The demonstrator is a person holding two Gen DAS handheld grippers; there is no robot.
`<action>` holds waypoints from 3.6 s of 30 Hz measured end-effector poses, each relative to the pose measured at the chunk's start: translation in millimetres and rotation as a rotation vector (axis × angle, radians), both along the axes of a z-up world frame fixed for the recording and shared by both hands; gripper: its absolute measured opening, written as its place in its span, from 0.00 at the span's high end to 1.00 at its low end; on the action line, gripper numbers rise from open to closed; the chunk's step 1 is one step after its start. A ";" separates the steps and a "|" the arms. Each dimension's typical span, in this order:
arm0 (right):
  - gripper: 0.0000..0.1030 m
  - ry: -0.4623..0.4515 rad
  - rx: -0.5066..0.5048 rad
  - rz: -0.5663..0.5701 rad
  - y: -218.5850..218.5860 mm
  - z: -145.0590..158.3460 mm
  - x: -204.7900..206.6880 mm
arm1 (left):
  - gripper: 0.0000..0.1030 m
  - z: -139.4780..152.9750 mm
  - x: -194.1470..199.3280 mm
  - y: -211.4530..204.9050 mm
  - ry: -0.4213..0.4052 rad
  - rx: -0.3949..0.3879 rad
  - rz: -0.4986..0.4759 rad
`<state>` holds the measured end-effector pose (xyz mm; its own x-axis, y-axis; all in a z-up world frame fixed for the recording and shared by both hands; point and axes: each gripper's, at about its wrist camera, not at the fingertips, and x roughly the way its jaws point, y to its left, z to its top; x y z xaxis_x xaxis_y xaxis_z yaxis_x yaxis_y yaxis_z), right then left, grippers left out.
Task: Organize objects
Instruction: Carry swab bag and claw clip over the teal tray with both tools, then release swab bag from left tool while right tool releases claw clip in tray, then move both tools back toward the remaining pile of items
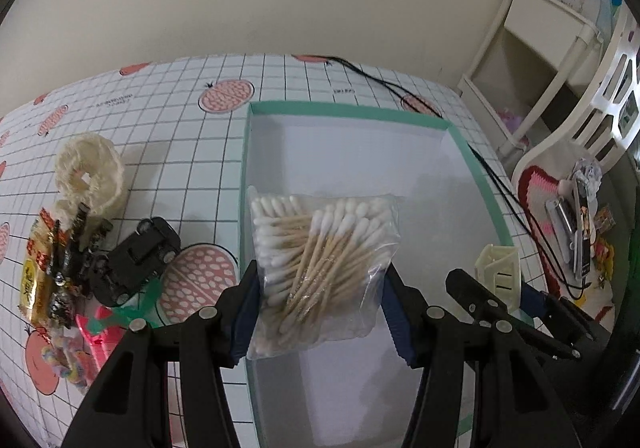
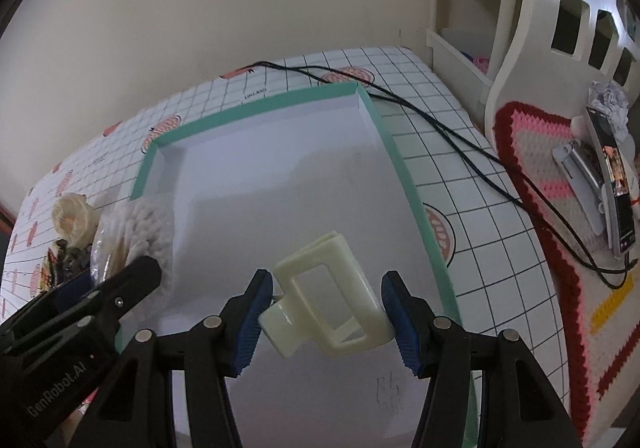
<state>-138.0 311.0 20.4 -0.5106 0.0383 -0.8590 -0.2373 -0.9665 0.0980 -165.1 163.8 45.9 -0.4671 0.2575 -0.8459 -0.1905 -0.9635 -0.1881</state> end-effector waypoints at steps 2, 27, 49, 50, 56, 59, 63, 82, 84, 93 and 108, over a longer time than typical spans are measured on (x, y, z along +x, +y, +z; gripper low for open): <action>0.42 -0.009 0.009 0.000 0.5 -3.0 -1.6 | 0.43 -4.0 1.1 1.5 -0.010 0.001 -0.011; 0.41 -0.007 0.087 0.010 -5.1 5.0 -3.2 | 0.38 -2.0 3.0 2.0 -0.022 0.017 -0.020; 0.35 0.046 0.101 0.022 -14.2 29.7 -1.4 | 0.36 30.7 -0.1 -34.7 0.055 -0.008 0.071; 0.32 0.047 0.102 0.019 -13.9 29.2 -1.2 | 0.36 29.6 -1.1 -37.6 0.052 -0.019 0.084; 0.18 0.047 0.096 0.014 -13.4 27.3 -1.4 | 0.14 24.4 -2.9 -49.5 0.053 -0.054 0.143; 0.09 0.049 0.091 0.021 -14.1 26.2 -1.4 | 0.13 22.4 -4.3 -54.0 0.055 -0.063 0.164; 0.00 0.057 0.091 0.016 -13.6 26.6 -1.2 | 0.03 19.4 -6.8 -58.2 0.054 -0.079 0.186; 0.00 0.058 0.102 0.023 -16.9 27.1 -1.1 | 0.00 26.1 -5.3 -71.4 0.062 -0.081 0.247; 0.00 0.058 0.103 0.027 -19.7 28.6 -1.5 | 0.00 29.6 -3.5 -73.9 0.066 -0.075 0.250; 0.00 0.073 0.087 0.088 -48.2 41.5 -1.9 | 0.00 44.6 5.6 -105.1 0.062 -0.063 0.302; 0.00 0.076 0.048 0.357 -159.0 53.9 8.2 | 0.00 44.5 36.8 -198.8 -0.095 -0.065 0.456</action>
